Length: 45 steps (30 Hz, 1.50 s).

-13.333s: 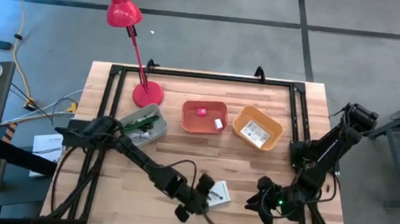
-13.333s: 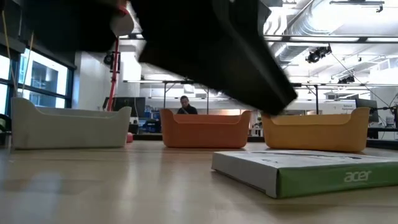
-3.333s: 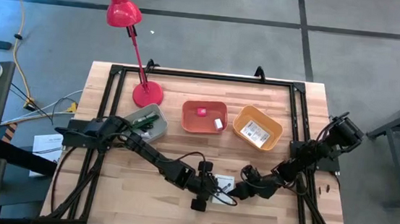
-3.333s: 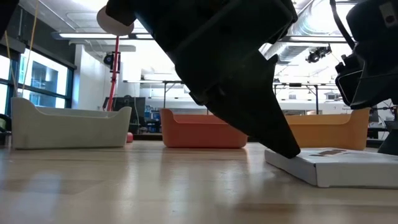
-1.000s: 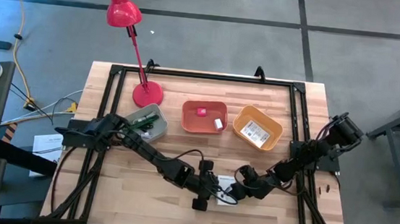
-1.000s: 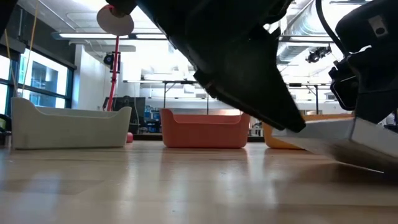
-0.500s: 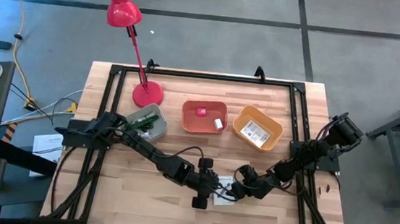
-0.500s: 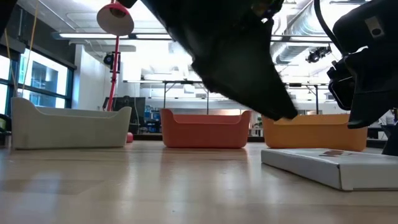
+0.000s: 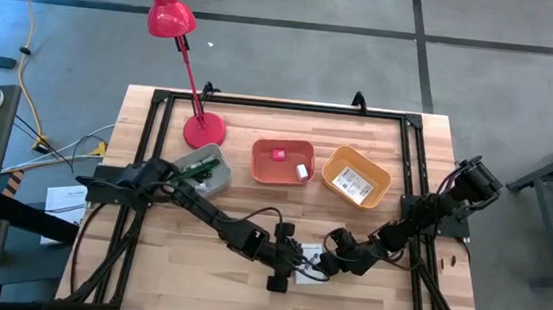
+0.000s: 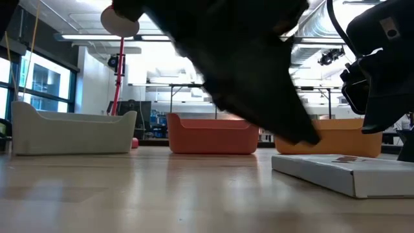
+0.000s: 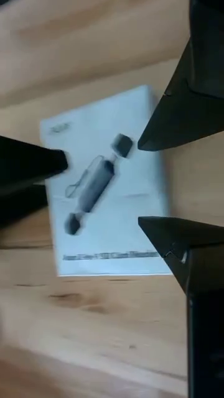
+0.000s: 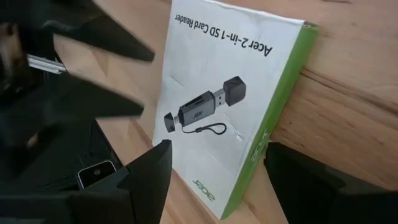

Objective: Pick and place items into bin
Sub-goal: Put the white box on top of the other white box in the yellow bin

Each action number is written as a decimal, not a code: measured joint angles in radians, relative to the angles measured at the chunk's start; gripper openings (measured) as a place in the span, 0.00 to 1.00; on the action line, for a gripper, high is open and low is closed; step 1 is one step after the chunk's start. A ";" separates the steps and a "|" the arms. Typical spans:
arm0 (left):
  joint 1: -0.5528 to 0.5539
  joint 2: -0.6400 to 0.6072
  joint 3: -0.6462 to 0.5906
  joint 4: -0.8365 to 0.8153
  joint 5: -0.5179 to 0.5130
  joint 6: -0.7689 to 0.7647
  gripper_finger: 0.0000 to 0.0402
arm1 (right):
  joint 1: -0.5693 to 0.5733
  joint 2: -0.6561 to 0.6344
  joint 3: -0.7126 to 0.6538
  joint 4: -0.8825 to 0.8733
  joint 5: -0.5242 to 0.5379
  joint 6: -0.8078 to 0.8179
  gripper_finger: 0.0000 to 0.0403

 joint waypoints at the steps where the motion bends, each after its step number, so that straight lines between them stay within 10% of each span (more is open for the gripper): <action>1: -0.003 0.007 0.001 0.019 0.000 -0.002 0.43 | 0.000 0.000 0.000 0.000 0.000 0.000 0.62; 45: -0.049 0.045 0.000 0.010 -0.033 0.017 0.43 | 0.013 -0.001 -0.001 0.033 -0.030 0.003 0.62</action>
